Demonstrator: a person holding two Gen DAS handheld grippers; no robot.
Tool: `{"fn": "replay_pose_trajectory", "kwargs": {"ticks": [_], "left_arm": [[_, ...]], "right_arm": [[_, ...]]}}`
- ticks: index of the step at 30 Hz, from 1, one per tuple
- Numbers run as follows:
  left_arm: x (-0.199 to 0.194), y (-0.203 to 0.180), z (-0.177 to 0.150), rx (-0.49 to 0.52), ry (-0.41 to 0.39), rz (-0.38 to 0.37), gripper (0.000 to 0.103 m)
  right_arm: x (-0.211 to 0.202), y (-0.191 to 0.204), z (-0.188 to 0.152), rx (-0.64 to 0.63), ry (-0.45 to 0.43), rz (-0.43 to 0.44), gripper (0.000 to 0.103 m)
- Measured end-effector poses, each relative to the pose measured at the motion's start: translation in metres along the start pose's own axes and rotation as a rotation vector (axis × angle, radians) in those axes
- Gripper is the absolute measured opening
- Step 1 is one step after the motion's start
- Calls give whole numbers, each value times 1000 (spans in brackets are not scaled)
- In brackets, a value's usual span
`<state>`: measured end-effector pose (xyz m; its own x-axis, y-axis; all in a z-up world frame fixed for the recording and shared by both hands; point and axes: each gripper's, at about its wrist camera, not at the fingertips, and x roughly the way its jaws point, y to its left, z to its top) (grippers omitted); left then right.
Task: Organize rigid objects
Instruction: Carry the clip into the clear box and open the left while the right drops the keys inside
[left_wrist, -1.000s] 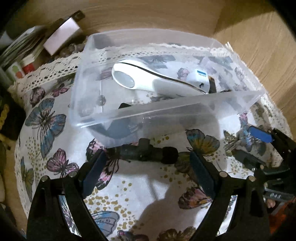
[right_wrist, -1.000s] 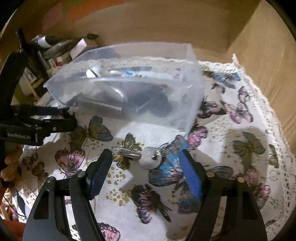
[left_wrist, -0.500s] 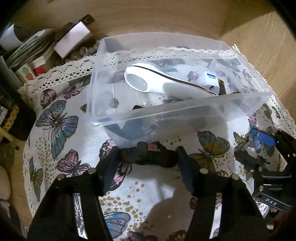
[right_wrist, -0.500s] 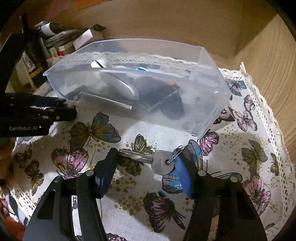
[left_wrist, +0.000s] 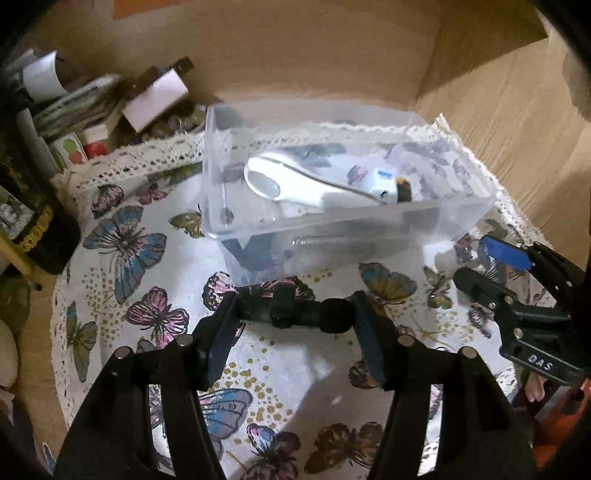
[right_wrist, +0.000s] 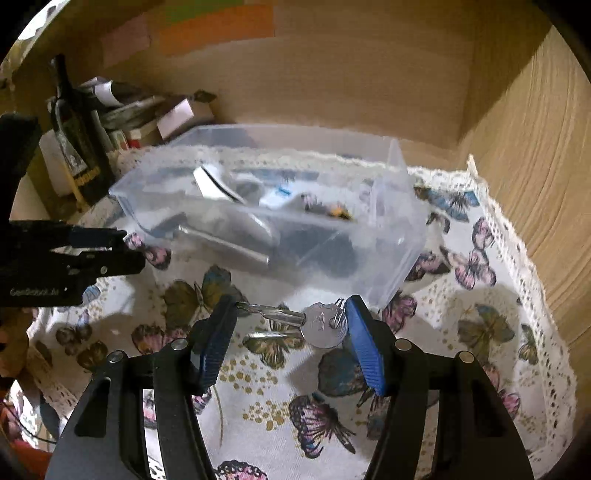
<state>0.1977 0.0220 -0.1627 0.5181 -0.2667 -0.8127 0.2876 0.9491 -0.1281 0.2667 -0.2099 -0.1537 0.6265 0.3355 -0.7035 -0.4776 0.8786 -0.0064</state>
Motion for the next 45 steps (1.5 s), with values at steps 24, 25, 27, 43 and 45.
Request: {"fn": "replay_pose_trajectory", "kwargs": {"ticks": [24, 25, 27, 43, 45], "left_arm": [[-65, -15, 54, 4, -234, -59, 61], [-65, -14, 56, 1, -238, -61, 61], [-62, -12, 62, -8, -235, -66, 61], [23, -4, 74, -48, -23, -55, 61], [25, -4, 74, -53, -15, -57, 64]], "right_arm": [[-55, 14, 69, -107, -268, -23, 58], [-56, 14, 71, -106, -279, -28, 58], [-58, 14, 77, -103, -299, -28, 58], [-3, 0, 68, -64, -136, -17, 47], [-3, -3, 66, -56, -130, -18, 47]]}}
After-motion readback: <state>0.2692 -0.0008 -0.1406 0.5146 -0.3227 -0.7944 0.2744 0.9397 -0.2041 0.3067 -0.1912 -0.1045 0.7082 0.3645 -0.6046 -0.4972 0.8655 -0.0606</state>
